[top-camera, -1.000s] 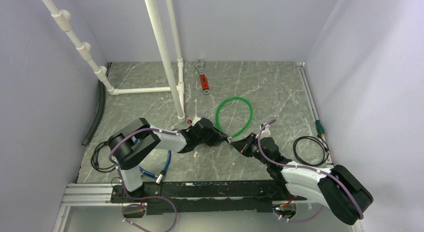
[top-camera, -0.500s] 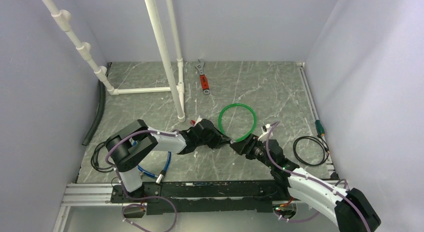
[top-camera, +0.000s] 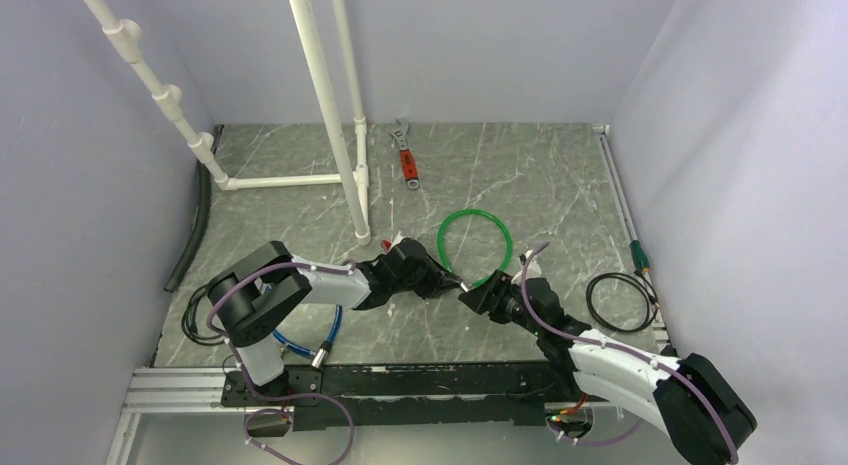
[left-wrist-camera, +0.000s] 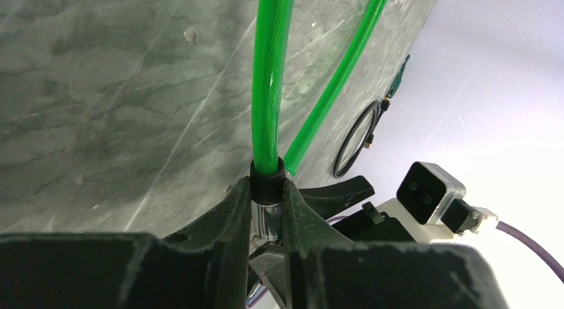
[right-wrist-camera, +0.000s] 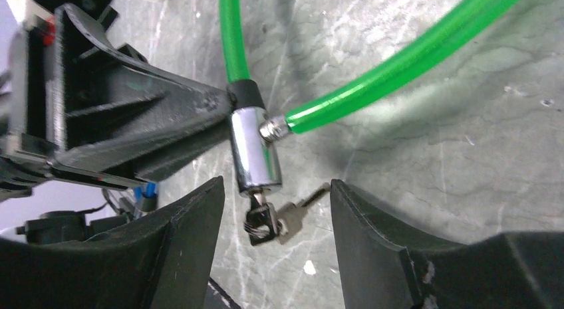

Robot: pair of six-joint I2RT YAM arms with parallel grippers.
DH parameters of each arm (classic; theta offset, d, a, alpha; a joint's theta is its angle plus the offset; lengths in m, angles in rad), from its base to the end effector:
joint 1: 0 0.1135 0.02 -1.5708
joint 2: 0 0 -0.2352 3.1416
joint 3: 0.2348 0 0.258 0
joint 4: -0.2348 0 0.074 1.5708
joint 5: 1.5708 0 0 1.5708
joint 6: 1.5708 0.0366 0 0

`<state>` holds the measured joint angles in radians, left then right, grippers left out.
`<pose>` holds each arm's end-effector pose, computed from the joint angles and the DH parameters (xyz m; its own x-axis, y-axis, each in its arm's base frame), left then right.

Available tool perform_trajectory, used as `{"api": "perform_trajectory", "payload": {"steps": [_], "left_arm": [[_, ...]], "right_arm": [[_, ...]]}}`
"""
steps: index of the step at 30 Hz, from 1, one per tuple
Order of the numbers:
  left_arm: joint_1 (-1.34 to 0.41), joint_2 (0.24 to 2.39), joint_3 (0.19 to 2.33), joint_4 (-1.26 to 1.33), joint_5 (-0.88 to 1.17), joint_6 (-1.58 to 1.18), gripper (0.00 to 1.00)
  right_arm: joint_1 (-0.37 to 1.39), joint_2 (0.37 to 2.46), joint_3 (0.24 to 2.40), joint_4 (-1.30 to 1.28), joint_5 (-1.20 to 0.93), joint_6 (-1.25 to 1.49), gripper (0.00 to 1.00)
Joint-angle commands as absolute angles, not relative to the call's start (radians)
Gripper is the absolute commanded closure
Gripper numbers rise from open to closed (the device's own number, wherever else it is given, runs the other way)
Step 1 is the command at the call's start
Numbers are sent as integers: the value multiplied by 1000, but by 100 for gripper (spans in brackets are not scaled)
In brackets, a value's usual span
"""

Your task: Unlock with the key

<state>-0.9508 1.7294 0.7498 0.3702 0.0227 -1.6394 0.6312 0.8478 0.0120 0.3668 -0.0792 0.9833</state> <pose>0.1954 -0.2752 0.1076 -0.7998 -0.5963 0.0692 -0.3883 0.4260 -0.8172 0.1402 0.1060 0.0940 -0.7393 0.4874 -0.4647 -0.0539 0.6450 0.7623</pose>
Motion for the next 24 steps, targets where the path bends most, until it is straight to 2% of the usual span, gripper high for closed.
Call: {"api": "perform_trajectory", "payload": {"steps": [1,5,11,21,24], "left_arm": [[-954,1706,741,423,50,-1641,100],[-953,1710,737,436,58,-1646,100],[-953,1709,731,455,67,-1657,100],[-953,1709,723,472,75,-1672,100],[-953,1709,721,472,74,-1673,100]], "right_arm": [[626,863,-26,541,-92,1024,39],[624,825,-44,554,-69,1049,39],[624,783,-69,548,-12,1080,49],[624,902,-73,659,-50,1092,55],[624,911,-74,667,-54,1091,64]]}}
